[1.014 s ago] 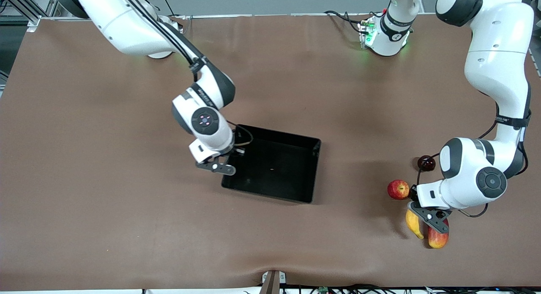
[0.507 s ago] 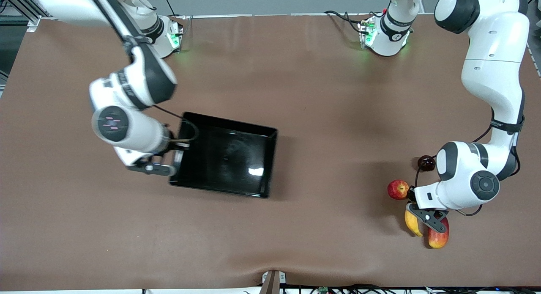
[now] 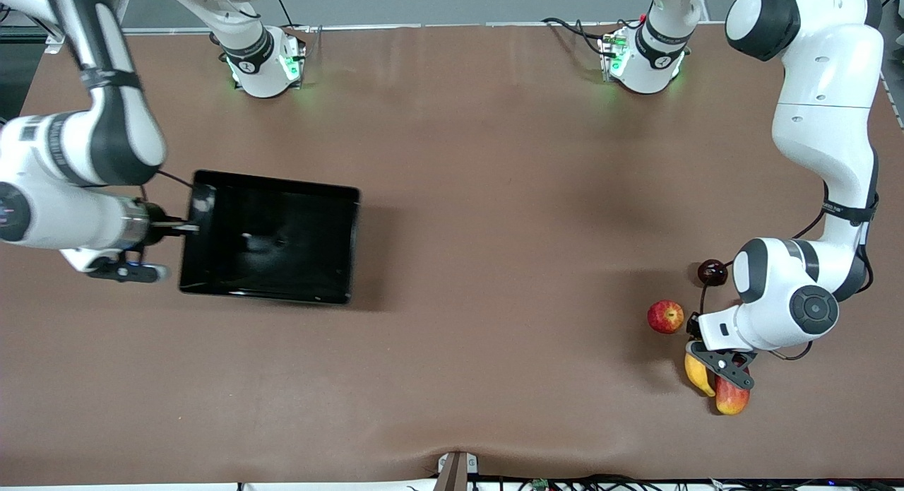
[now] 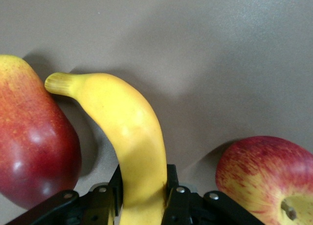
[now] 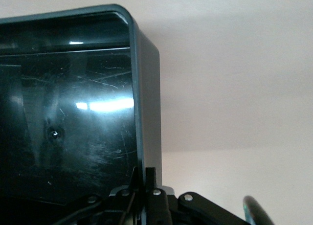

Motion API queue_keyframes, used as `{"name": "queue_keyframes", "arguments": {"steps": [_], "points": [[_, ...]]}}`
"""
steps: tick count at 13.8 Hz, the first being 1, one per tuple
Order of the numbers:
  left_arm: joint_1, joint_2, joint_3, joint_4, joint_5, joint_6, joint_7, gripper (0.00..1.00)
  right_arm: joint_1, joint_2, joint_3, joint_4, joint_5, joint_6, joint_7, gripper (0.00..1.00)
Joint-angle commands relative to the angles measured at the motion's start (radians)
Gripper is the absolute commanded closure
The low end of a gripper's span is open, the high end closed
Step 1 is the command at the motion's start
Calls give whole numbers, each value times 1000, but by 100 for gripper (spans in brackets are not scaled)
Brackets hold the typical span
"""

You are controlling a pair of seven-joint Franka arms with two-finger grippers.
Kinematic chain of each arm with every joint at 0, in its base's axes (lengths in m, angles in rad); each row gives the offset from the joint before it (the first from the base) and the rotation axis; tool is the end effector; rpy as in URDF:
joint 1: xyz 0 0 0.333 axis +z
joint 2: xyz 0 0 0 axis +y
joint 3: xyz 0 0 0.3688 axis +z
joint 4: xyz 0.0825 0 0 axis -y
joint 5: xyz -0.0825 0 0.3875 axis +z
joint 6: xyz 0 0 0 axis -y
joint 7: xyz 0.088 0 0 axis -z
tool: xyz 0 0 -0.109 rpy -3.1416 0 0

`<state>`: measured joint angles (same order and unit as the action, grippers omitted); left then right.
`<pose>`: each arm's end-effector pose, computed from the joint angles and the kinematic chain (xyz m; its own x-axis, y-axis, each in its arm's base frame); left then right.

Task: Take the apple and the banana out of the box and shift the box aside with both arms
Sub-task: 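Release the banana with the left gripper while the right gripper releases the tray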

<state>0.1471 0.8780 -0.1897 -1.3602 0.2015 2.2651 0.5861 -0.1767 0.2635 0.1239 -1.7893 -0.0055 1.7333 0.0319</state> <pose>0.7841 0.0103 0.2311 0.7743 -0.6321 0.0286 -0.6312 -0.7748 -0.0363 0.6052 -0.0382 0.4310 0.9469 -0.0750 -0.3128 -0.0847 -0.9963 -0.0173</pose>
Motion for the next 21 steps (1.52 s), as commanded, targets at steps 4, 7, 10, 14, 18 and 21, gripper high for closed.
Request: {"name": "queue_keyframes", "arguments": {"steps": [4,7,10,14,18,21], "points": [[-1,-7,10,-2,9,8,-14,44,-9,-4,-263,-68,125,158,-404,100],[3,-39,10,0,7,-2,-11,43,-44,62,-287,-78,159,244,-475,100],[6,-108,-4,1,-8,-68,-20,41,-69,132,-288,-82,257,299,-575,100],[2,-229,-8,1,-10,-205,-112,36,-98,181,-290,-91,266,365,-618,100],[8,-348,-16,-20,-40,-332,-176,0,-104,198,-291,-78,268,373,-610,0],[20,-422,-16,-28,-68,-396,-209,0,-103,191,-293,17,266,249,-610,0]]}}
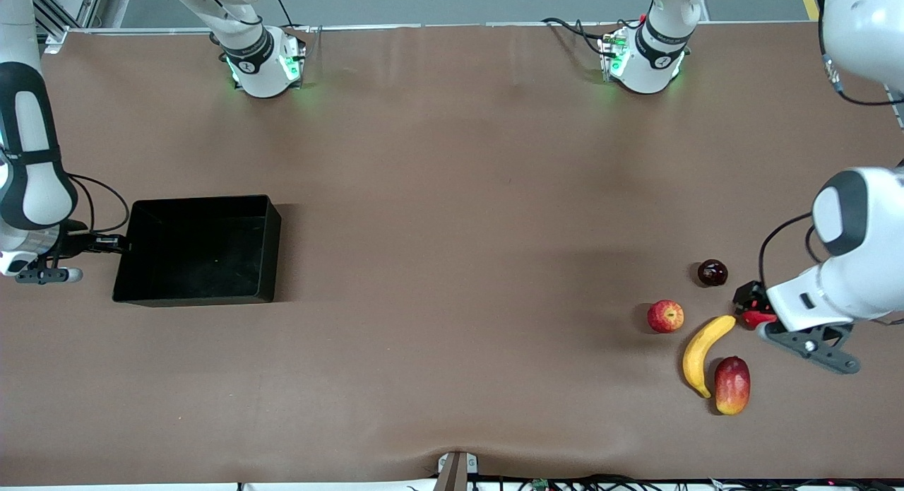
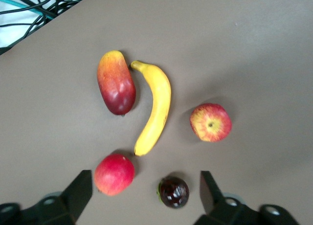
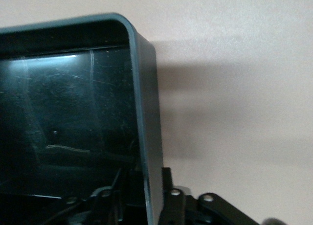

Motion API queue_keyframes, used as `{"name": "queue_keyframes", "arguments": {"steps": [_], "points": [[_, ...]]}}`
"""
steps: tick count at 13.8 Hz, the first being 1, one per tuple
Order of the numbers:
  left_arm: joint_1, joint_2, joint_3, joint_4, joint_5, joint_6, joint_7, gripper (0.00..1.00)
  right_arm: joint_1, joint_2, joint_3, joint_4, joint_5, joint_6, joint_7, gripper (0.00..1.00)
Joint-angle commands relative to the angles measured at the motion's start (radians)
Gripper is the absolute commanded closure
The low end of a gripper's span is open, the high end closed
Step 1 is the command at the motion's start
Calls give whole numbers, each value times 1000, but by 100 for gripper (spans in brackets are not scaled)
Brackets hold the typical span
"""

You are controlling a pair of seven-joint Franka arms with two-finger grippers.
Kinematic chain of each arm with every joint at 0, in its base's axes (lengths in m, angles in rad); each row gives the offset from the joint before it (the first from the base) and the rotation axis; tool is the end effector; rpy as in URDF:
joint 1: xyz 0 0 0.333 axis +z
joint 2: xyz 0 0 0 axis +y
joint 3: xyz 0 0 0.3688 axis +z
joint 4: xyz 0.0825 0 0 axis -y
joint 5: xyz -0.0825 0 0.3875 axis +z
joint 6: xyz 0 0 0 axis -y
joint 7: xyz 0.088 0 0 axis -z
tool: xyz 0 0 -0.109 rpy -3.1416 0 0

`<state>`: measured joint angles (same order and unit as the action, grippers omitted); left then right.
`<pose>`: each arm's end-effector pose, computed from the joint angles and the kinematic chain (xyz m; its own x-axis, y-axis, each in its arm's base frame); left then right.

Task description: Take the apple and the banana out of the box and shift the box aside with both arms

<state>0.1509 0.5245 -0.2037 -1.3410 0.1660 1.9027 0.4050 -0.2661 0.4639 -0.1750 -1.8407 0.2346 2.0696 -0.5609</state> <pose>0.7423 0.0077 0.4773 0.8869 -0.4615 0.0205 -0.4591 -0.8855 -0.0717 0.5908 -0.2546 0.3053 0.9900 0.0079 -0.1407 -0.0211 -0.9789 -0.2033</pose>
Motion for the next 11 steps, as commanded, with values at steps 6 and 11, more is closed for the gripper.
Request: {"name": "queue_keyframes", "arguments": {"steps": [6,11], "points": [[29,-220,0,-52,-158,-209,-250,0,51,-186,9,89,-52,-97,-22,0],[26,-319,-3,-43,-160,-275,-432,0,153,-418,9,83,-63,-143,-11,0]]}}
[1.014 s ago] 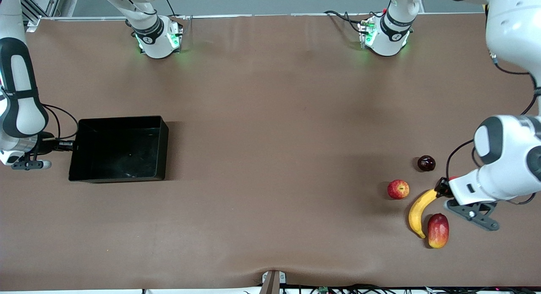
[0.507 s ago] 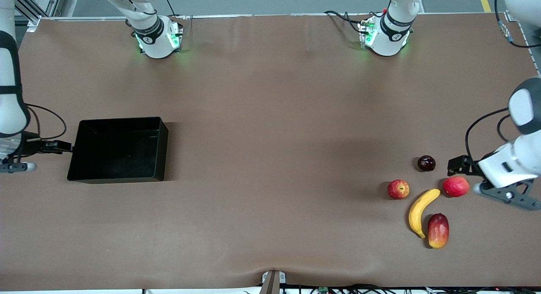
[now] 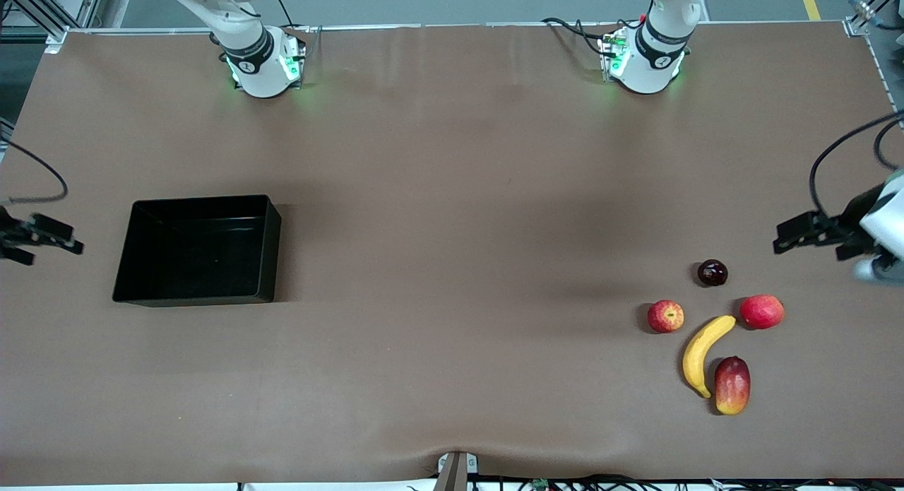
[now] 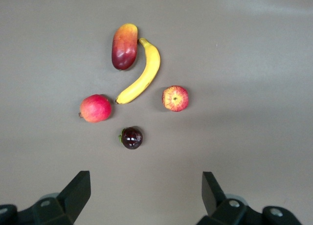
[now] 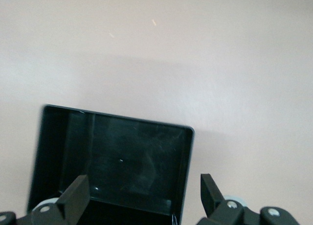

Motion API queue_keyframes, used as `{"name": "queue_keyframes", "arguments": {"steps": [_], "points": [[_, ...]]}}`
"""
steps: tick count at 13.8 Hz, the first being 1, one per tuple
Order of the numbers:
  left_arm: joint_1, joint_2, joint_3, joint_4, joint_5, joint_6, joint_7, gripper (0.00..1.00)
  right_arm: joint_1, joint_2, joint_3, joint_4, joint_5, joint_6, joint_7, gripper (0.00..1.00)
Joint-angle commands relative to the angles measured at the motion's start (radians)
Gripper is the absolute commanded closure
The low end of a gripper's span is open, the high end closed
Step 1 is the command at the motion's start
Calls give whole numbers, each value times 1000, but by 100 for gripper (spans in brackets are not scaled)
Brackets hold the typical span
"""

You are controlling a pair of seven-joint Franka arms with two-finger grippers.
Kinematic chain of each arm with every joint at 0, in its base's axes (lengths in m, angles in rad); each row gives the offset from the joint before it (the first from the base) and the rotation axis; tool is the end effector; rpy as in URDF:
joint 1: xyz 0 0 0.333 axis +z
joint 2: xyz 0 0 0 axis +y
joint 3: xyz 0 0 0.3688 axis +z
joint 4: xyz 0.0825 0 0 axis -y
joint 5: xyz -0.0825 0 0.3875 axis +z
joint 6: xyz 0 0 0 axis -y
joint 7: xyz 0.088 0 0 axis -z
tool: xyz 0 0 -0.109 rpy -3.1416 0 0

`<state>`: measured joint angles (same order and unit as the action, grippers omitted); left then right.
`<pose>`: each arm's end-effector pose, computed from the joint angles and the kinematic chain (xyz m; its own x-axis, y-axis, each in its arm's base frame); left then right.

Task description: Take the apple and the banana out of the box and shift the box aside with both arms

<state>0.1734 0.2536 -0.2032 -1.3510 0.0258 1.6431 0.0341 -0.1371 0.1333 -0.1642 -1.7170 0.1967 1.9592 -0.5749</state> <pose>0.6533 0.0027 0.6359 0.9974 -0.0572 0.0443 -0.0582 -0.9980 0.0234 0.6028 -0.1673 0.5632 0.9635 0.1994 0.1787 0.2167 -0.9727 -0.0827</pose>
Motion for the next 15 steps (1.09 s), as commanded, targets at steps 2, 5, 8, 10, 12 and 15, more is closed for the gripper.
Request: {"name": "queue_keyframes", "arguments": {"steps": [2,5,8,10,12,15], "points": [[2,-74,-5,-31,-15,-19,-60,0,52,-141,-3,-23,-29,-155,24,0],[-38,-82,49,-36,-40,-32,-53,0,76,-159,18,77,-102,-349,299,0],[-179,-151,166,-80,-38,-60,-77,0,89,-188,64,135,-119,-532,476,0],[-256,-232,233,-170,-37,-55,-83,0,122,-214,74,137,-138,-575,573,0],[-284,-307,258,-249,-35,-54,-82,0,136,-230,78,137,-152,-576,586,0],[-291,-402,248,-358,-14,-49,-91,0,185,-231,107,163,-196,-586,575,0]]}}
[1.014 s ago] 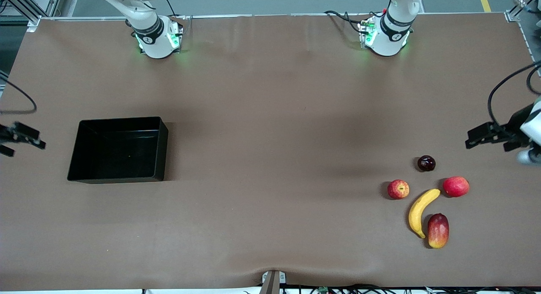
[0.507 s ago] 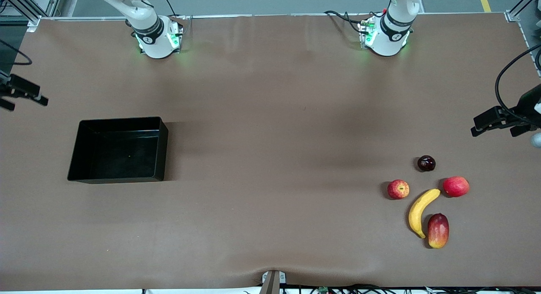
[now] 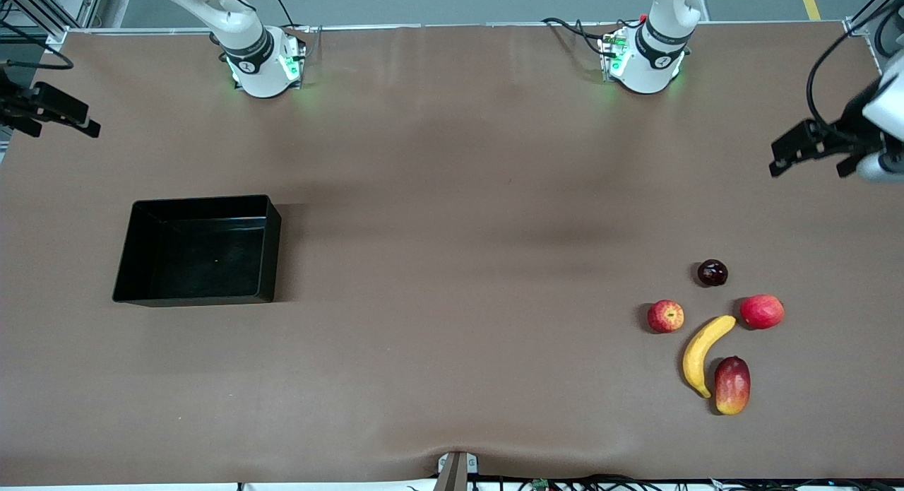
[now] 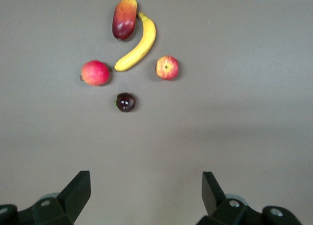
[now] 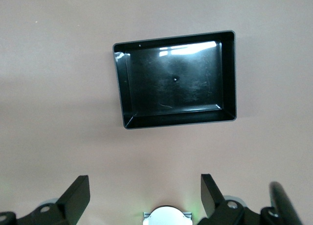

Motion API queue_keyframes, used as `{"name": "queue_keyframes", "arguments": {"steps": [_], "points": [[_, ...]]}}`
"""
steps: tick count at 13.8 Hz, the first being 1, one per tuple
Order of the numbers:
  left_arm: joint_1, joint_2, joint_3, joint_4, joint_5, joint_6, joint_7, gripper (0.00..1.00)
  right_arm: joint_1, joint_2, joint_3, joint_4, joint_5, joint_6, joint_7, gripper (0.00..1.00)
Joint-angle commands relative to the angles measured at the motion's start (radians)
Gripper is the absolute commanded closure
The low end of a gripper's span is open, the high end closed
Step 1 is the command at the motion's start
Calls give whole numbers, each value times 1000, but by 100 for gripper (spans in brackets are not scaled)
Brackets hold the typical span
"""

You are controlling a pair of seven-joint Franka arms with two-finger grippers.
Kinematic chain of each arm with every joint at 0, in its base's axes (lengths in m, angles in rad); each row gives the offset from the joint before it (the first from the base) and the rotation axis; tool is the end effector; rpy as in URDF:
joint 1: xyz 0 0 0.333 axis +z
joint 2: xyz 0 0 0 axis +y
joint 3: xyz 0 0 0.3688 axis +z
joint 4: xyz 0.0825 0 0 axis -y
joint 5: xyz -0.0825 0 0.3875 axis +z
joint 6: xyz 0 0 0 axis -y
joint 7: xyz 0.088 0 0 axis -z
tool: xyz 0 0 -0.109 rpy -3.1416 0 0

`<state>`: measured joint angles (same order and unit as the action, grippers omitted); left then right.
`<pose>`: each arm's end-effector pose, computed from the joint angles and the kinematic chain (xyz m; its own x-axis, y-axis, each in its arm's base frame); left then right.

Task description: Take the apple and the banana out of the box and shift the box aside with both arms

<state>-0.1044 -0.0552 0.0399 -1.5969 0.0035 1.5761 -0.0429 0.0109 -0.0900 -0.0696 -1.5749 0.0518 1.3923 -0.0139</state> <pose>0.5376 -0.0336 0.6936 0.9992 -0.0216 0.0344 -0.0216 -0.9998 0.0002 0.5050 -0.0255 0.7066 0.9952 -0.0345 -0.0916 -0.0400 -0.9974 -0.0591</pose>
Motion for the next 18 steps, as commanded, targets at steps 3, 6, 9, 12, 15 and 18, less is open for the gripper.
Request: {"name": "queue_keyframes", "arguments": {"steps": [3,6,9,12,15,18], "points": [[5,-140,-38,-140,41,16,-18,0,41,-4,-13,21,-35,17,-35,0],[8,-146,-67,-130,39,9,-23,0,35,-1,-24,21,-41,5,-41,0],[11,-124,-49,-111,36,8,-9,0,23,6,-39,30,-43,1,-43,0],[31,-68,-40,-28,26,-25,-6,0,26,18,-38,56,-43,-4,-43,0],[29,-51,-40,-11,35,-48,-8,0,21,24,-39,67,-41,-9,-43,0],[29,-52,-40,-11,36,-64,-8,0,21,26,-38,69,-36,-16,-43,0]]}}
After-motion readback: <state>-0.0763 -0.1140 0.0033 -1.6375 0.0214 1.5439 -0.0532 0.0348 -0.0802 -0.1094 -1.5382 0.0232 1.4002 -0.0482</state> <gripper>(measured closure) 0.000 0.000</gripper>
